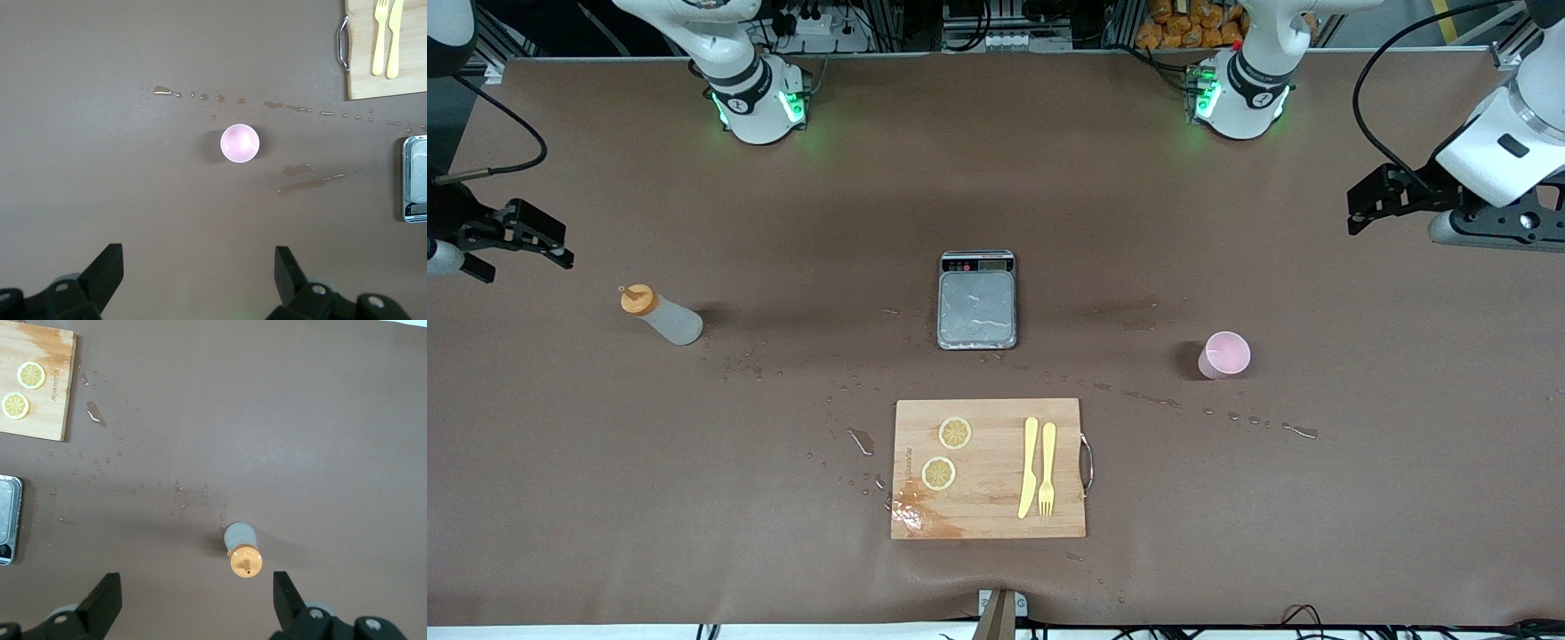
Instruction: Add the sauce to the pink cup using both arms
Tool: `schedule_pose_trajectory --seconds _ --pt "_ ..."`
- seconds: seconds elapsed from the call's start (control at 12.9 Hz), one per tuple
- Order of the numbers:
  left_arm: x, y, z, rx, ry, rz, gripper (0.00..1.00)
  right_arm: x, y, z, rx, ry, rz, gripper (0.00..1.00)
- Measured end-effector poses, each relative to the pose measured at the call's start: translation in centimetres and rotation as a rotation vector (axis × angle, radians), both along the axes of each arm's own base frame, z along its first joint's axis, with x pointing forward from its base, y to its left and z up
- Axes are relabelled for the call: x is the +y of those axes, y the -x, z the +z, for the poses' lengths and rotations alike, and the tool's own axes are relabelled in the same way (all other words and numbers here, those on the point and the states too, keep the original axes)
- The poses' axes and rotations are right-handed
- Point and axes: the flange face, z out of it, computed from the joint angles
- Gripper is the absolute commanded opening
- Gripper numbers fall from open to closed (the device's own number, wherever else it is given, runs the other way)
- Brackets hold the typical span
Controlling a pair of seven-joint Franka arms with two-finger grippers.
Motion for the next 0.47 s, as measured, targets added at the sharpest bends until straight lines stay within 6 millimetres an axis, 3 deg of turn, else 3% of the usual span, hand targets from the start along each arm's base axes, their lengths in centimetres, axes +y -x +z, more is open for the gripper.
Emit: schedule_pose_trajectory --seconds 0.47 --pt "-0.01 -0.02 -0.03 0.001 0.000 0.000 1.00 0.00 -0.01 -0.01 0.000 0.000 0.000 1.00"
